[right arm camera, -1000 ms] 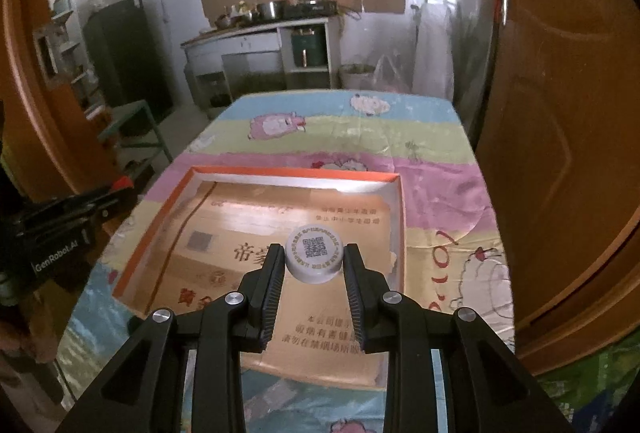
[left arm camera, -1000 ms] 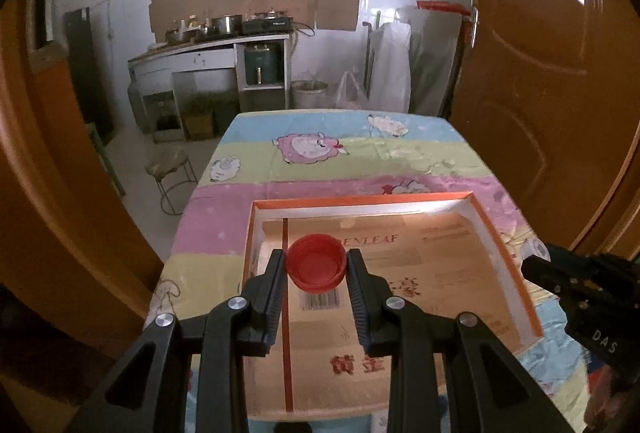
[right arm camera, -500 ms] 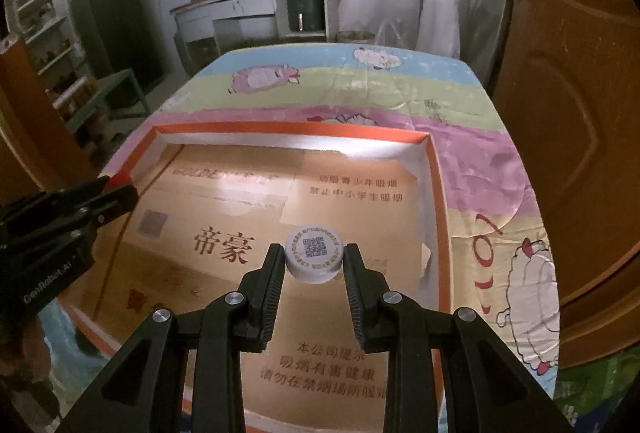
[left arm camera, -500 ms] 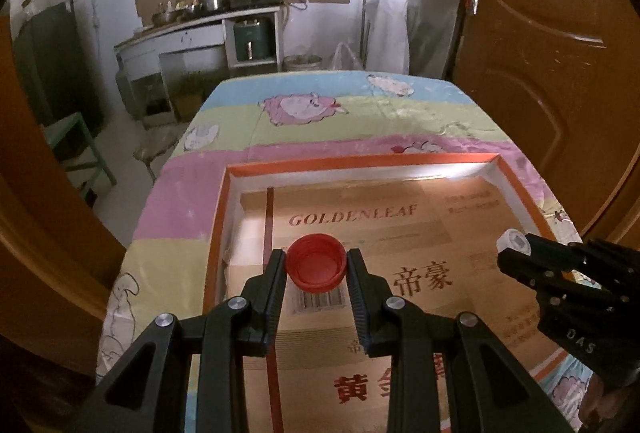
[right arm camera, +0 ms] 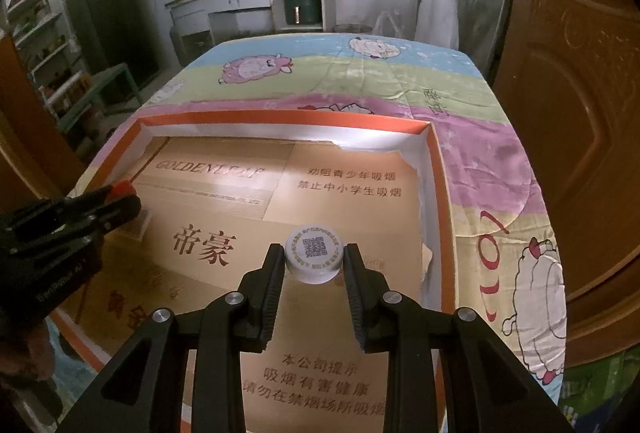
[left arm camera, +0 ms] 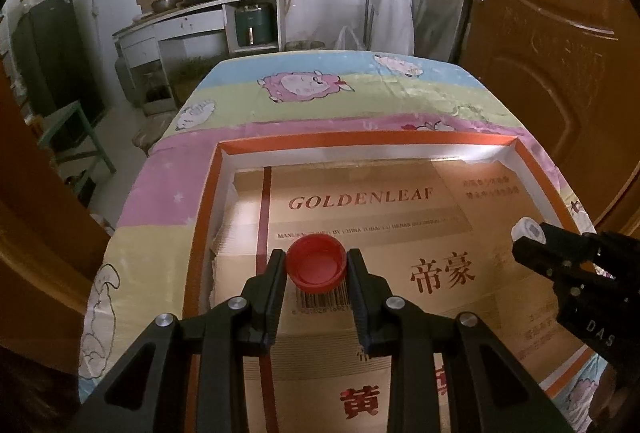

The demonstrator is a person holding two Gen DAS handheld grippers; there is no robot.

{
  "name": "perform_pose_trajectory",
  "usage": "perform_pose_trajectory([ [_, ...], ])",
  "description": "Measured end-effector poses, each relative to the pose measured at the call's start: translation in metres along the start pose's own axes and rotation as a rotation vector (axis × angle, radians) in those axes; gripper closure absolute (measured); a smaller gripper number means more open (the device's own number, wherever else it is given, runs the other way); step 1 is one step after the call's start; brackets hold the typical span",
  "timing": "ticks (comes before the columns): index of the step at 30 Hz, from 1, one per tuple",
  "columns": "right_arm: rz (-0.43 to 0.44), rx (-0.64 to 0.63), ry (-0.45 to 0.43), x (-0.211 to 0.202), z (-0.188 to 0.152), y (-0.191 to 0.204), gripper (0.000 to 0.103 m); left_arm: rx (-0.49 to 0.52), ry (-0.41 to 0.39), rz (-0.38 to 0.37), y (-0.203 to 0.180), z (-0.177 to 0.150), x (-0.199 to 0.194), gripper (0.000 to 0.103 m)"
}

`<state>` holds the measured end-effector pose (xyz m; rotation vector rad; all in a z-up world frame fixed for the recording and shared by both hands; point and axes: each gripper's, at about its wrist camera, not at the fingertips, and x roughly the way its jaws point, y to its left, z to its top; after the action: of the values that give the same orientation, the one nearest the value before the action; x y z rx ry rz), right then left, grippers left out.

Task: Organize rigid objects
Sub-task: 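Carry the red cap and white cap with both grippers over the box lid, then lower both caps into the box lid and open both grippers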

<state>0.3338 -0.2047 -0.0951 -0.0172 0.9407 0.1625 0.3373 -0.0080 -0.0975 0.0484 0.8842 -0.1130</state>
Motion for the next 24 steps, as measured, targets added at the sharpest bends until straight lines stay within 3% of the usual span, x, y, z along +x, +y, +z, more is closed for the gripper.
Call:
perform_pose_trajectory([
  [8,-0.002,-0.007,0.02,0.006,-0.003,0.0,0.072,0.016,0.026,0.001,0.0,-0.006,0.009,0.072],
  [11,-0.003,-0.006,0.02,0.009,-0.004,0.001,0.072,0.019,0.02,-0.039,0.001,-0.006,0.011,0.072],
  [16,-0.022,-0.025,0.02,0.011,-0.005,0.006,0.072,0.032,0.036,-0.046,0.002,-0.007,0.01,0.065],
  [21,-0.013,-0.014,0.023,0.008,-0.007,0.007,0.056,0.014,0.033,-0.056,0.004,-0.009,0.003,0.055],
  [24,-0.009,-0.016,0.014,0.001,-0.009,0.008,0.053,0.012,0.023,-0.056,0.006,-0.012,-0.004,0.051],
])
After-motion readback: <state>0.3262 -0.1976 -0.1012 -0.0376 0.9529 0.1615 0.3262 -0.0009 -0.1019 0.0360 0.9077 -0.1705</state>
